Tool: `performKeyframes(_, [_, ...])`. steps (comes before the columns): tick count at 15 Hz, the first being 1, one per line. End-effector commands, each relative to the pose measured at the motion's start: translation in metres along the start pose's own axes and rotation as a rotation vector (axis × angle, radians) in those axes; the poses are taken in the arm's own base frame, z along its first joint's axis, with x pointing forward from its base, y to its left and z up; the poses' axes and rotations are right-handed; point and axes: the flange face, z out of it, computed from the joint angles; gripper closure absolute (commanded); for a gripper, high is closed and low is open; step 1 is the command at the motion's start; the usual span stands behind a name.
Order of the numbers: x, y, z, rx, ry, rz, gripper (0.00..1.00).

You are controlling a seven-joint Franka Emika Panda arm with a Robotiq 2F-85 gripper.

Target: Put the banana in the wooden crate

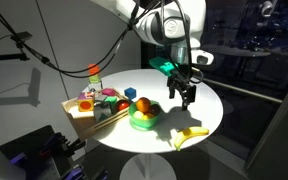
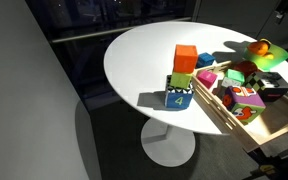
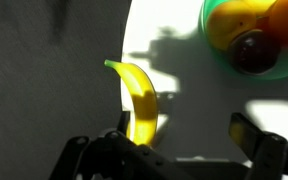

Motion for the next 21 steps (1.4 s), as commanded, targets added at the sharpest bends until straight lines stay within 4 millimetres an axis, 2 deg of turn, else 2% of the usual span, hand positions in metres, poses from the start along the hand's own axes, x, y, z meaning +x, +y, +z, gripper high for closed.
performKeyframes(1, [0.026, 0.017, 0.011, -0.008, 0.000, 0.011, 0.00])
performKeyframes(5, [0.045, 0.032, 0.036, -0.027, -0.016, 0.037, 0.00])
performKeyframes(8, [0.053, 0.036, 0.053, -0.023, -0.034, 0.037, 0.00])
performKeyframes(21, [0.069, 0.030, 0.091, -0.045, -0.034, 0.019, 0.00])
